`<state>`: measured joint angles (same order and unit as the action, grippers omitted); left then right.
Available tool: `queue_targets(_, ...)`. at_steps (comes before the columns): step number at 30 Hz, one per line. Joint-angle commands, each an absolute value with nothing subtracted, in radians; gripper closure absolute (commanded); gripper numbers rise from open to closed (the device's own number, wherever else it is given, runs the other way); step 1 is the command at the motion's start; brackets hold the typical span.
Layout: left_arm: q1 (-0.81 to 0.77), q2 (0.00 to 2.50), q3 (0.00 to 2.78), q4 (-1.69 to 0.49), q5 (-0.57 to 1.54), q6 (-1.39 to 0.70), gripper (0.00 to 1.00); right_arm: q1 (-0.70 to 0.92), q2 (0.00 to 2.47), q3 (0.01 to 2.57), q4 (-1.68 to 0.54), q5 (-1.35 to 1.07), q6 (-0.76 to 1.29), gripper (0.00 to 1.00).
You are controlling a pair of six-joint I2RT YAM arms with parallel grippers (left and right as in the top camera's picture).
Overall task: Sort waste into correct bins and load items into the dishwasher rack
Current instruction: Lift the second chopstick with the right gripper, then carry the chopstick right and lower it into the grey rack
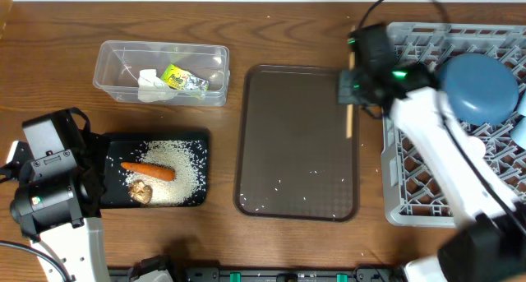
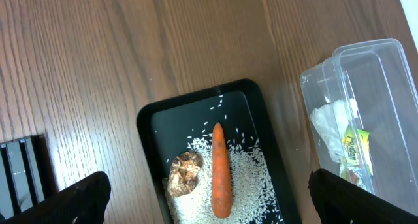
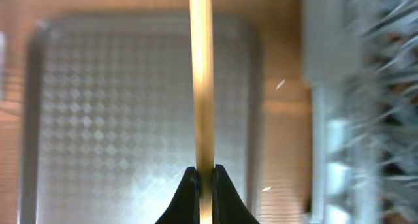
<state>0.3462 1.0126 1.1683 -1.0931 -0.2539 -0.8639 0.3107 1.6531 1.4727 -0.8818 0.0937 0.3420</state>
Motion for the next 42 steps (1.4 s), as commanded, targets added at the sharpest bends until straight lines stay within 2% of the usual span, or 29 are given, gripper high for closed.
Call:
queue_targets(1, 0.352, 1.014, 1.169, -1.095, -0.274, -0.858, 0.02, 0.228, 1.584, 1.478, -0.886, 0.105, 0.189, 0.99)
queue_targets(8, 0.352, 1.014, 1.169, -1.095, -0.274, -0.858, 0.02, 0.072, 1.578, 1.478, -0.873, 0.103, 0.028, 0.99)
queue_targets(19, 0.352, 1.014, 1.169, -1.095, -0.274, -0.858, 0.02, -0.057, 1.722, 1.478, -0.8, 0.038, 0.021, 0.99)
queue_targets(27, 0.352, 1.014, 1.169, -1.095, -0.274, -0.858, 0.02, -0.075, 1.834, 1.478, -0.801, 0.001, 0.021, 0.99)
queue_targets(28, 0.352, 1.014, 1.169, -1.095, -0.274, -0.858, 0.02, -0.075, 1.838, 1.478, -0.803, -0.012, 0.021, 0.96)
queue_targets(32, 0.352, 1.014, 1.169, -1.095, -0.274, -0.858, 0.02, -0.075, 1.842, 1.478, -0.802, -0.036, 0.021, 0.76)
queue_targets(37, 0.352, 1.014, 1.169, -1.095, -0.274, -0.858, 0.02, -0.075, 1.839, 1.479, -0.818, -0.035, 0.029, 0.44)
queue_targets(42, 0.352, 1.014, 1.169, -1.095, -0.274, -0.858, 0.02, -0.073, 1.78, 1.506, -0.888, -0.036, 0.09, 0.43)
